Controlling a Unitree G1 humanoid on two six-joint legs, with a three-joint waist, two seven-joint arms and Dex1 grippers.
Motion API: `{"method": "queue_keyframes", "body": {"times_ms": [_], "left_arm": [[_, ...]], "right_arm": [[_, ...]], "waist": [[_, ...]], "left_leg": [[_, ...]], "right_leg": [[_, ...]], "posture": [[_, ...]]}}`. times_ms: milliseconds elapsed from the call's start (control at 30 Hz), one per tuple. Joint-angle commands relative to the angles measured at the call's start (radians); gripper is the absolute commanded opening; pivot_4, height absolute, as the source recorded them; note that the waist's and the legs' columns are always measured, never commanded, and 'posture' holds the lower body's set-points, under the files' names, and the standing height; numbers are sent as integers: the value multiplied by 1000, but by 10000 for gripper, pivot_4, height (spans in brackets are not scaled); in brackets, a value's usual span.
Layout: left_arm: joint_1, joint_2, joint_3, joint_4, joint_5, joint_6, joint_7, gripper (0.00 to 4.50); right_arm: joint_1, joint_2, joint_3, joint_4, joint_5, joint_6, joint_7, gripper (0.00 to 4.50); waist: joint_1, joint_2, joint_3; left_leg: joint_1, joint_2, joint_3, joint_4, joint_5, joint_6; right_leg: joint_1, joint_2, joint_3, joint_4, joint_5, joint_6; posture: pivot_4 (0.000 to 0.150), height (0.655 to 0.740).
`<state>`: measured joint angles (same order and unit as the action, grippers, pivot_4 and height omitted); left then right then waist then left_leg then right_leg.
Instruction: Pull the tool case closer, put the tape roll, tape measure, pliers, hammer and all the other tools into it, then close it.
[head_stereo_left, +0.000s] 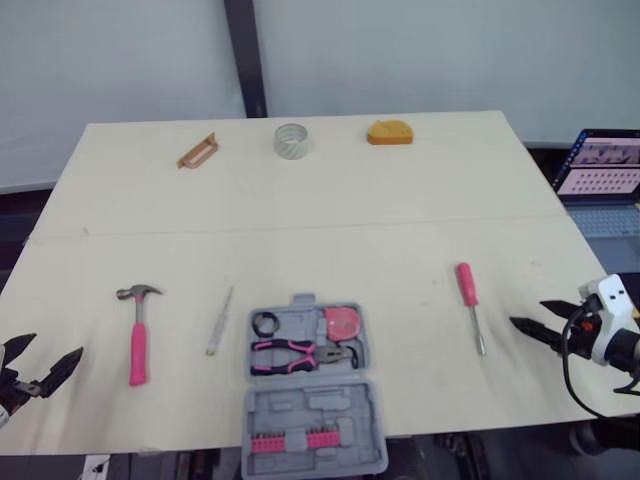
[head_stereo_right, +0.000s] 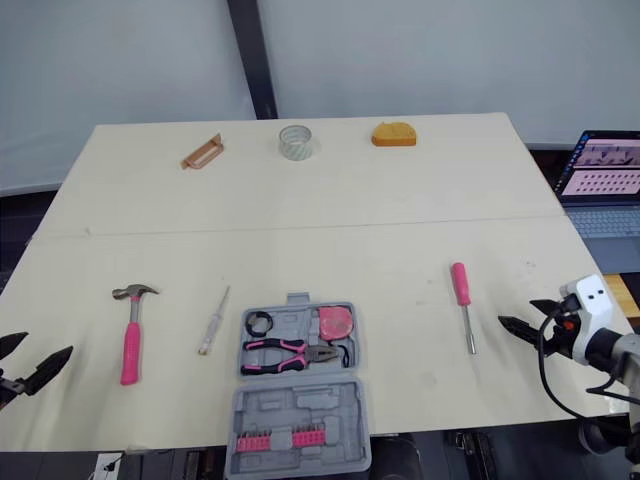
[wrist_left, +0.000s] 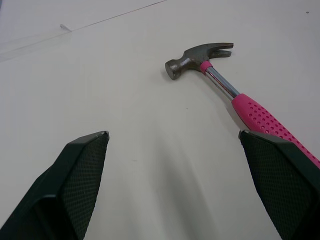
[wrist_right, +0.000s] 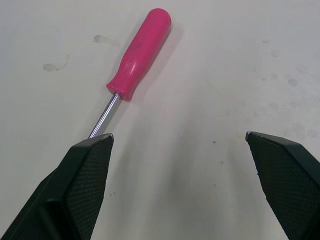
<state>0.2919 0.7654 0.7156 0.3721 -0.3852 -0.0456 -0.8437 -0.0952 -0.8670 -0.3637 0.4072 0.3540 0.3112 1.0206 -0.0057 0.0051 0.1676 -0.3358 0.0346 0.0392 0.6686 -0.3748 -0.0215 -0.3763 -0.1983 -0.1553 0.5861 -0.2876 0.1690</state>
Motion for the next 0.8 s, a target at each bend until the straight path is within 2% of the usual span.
{"method": "queue_keyframes", "body": {"times_ms": [33,633,800], "left_arm": [[3,23,3,11,5,-15,-9,45000],[-3,12,-19,-8,2,-10,8,45000],[25,-15,-51,-170,-23,52,5,45000]], "right_arm": [[0,-11,-17,-21,5,-7,-8,44785],[7,-2,-37,-77,37,21,-21,44785],[41,-4,-24,-218,91,85,14,44785]], "waist": [[0,0,0],[0,0,0],[4,0,0]], "left_leg": [[0,0,0,0,0,0],[0,0,0,0,0,0],[0,0,0,0,0,0]], "right_leg": [[0,0,0,0,0,0],[0,0,0,0,0,0],[0,0,0,0,0,0]], "posture": [[1500,7400],[1500,7400],[1500,7400]]}}
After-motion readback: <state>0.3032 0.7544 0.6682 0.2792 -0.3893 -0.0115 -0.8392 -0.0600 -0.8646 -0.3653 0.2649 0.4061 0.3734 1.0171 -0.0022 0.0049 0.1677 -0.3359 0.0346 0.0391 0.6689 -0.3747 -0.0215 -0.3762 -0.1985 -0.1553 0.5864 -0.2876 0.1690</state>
